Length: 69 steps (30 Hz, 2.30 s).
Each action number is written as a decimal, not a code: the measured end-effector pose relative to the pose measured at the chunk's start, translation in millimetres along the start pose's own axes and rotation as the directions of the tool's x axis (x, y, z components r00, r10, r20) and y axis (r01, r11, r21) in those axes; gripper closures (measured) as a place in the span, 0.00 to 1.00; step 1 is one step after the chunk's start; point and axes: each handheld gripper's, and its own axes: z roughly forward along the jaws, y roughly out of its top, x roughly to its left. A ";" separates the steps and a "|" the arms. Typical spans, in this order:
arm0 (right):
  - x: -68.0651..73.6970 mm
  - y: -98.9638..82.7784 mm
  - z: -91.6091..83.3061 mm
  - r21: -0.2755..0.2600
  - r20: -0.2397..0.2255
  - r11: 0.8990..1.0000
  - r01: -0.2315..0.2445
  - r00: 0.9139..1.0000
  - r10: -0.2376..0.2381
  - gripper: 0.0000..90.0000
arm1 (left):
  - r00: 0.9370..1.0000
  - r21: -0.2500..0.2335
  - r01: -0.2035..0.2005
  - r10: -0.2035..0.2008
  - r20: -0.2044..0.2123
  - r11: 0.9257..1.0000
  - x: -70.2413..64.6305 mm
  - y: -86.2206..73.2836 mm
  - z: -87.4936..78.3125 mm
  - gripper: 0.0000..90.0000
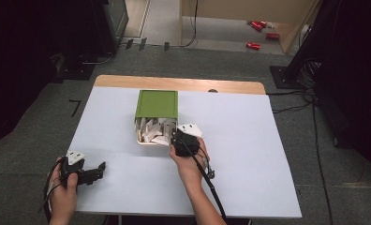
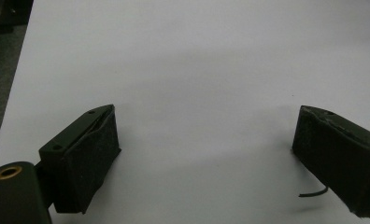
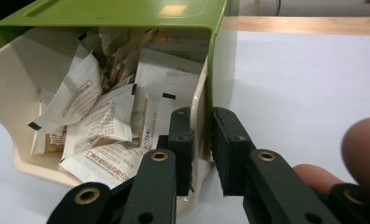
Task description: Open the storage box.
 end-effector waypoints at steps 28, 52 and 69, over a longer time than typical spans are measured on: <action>5.0 0.2 -5.4 -0.012 0.032 1.000 0.000 0.999 0.000 0.91 | 1.000 -0.002 0.002 -0.002 0.001 1.000 -0.1 0.0 0.1 0.09; 6.6 -1.1 -20.3 -0.012 0.003 1.000 -0.007 1.000 0.007 0.98 | 1.000 -0.002 0.002 -0.002 0.001 1.000 -0.1 0.0 0.1 0.09; 14.6 -22.4 -47.5 -0.036 0.004 0.998 -0.051 0.999 0.051 0.99 | 1.000 0.000 0.000 0.000 0.000 1.000 0.0 0.0 0.0 0.09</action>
